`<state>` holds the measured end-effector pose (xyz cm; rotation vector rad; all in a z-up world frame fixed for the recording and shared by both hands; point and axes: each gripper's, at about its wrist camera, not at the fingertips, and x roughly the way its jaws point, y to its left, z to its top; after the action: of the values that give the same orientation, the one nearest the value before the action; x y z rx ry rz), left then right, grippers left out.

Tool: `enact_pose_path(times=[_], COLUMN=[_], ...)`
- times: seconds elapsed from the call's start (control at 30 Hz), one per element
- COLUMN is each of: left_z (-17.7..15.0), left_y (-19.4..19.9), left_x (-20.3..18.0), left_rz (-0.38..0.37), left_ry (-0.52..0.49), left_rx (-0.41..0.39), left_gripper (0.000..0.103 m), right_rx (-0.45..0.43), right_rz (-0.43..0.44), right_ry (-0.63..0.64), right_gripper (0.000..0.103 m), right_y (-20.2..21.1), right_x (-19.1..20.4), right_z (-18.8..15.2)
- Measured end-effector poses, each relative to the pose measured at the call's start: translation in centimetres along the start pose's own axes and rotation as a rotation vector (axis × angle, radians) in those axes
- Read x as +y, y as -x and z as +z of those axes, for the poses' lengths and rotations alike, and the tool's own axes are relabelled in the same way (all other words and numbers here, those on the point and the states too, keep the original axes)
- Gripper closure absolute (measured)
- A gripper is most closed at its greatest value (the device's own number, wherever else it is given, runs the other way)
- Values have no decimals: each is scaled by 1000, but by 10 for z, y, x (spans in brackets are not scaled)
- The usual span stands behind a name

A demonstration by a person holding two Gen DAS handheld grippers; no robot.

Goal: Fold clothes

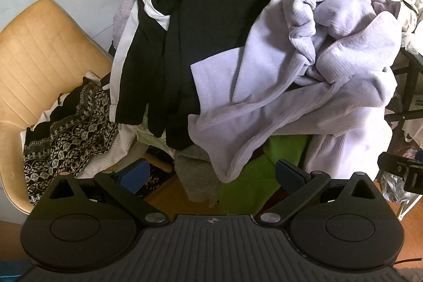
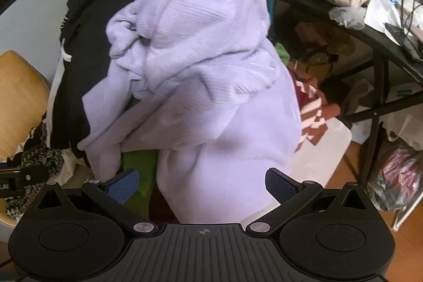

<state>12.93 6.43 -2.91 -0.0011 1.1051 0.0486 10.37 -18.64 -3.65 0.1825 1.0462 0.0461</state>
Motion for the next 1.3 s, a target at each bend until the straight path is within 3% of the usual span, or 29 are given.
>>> enact_pose_path(times=[0.17,0.4,0.7,0.93,1.07,1.3], left_z=[6,36,137,204,228,262], left_y=[-14,-47,-94,-116,-137,-167], left_x=[9,23,72,103,112,125], left_rz=[-27,-89,-152,-187,-194,-235], left_ry=[7,-37,-107,-212,-279,-300], left_rx=[26,40,-46,-116,-108,-83], left_gripper=[0,0,0,0,0,0], right_rx=[-26,-112,-241,-269,-240,-210], right_rz=[-5,-94,-209,-270,-331,-403], right_ry=[11,-51,-132,-184,-215,-272], right_gripper=[1,1,1,1,1,1], right_y=[-1,-4,-6,-19,-32,-50], right_x=[12,29,75,122,136,145], right_z=[6,33,101,143,150,161])
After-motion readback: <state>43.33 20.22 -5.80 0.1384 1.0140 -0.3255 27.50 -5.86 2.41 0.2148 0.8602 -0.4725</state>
